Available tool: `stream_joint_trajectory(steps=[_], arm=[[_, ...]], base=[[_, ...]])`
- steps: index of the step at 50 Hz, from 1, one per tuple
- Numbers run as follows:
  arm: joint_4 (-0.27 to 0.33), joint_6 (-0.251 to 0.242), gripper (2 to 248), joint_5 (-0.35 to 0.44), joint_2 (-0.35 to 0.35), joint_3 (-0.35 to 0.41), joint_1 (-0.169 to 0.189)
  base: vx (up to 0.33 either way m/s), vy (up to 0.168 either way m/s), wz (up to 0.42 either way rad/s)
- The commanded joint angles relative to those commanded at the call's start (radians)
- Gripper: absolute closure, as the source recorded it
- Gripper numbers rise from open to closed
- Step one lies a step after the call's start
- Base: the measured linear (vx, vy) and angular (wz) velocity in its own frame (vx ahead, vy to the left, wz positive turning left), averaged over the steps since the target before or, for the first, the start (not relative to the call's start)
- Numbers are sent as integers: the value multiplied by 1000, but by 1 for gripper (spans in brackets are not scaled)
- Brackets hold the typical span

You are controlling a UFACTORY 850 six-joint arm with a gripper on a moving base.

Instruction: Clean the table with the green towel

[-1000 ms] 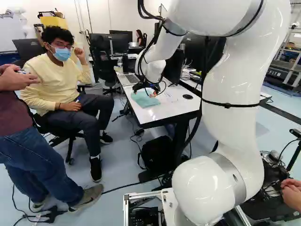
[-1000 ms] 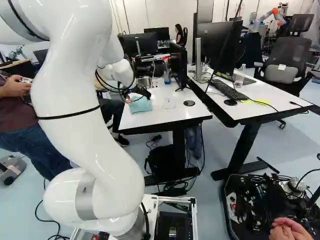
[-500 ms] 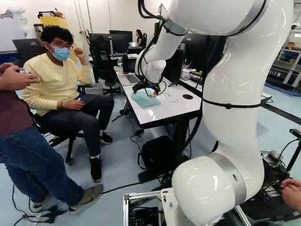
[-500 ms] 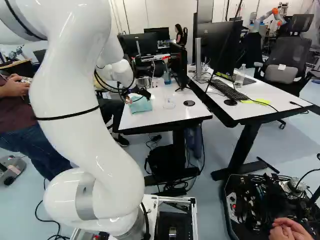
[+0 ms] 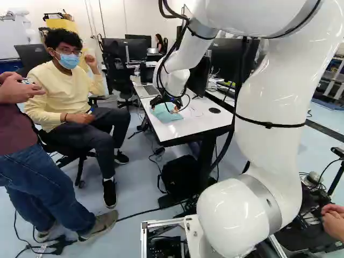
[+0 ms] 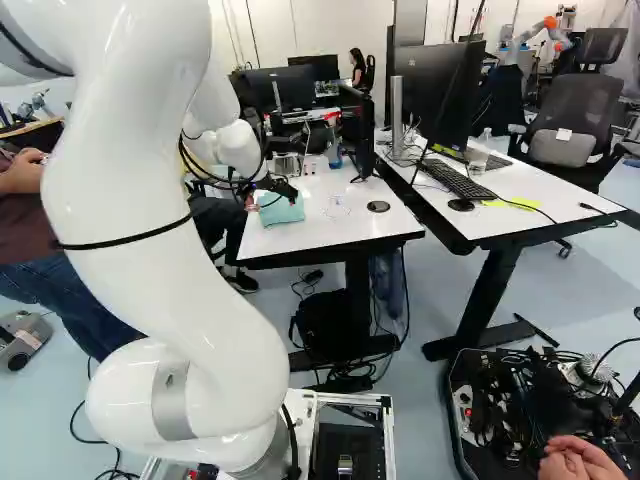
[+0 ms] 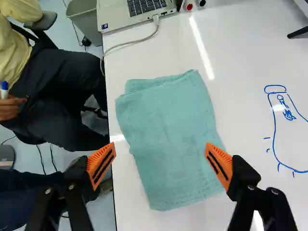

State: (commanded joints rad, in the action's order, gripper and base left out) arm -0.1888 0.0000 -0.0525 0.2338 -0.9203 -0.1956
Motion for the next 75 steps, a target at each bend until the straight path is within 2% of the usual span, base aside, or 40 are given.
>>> stream_joint_trajectory(steps=[19, 36, 75], arm=[[6, 0, 3, 7, 0, 0, 0], [86, 0, 3, 102, 0, 0, 0], [91, 0, 3, 108, 0, 0, 0]], base=[[0, 0, 0], [0, 0, 0], [0, 0, 0]])
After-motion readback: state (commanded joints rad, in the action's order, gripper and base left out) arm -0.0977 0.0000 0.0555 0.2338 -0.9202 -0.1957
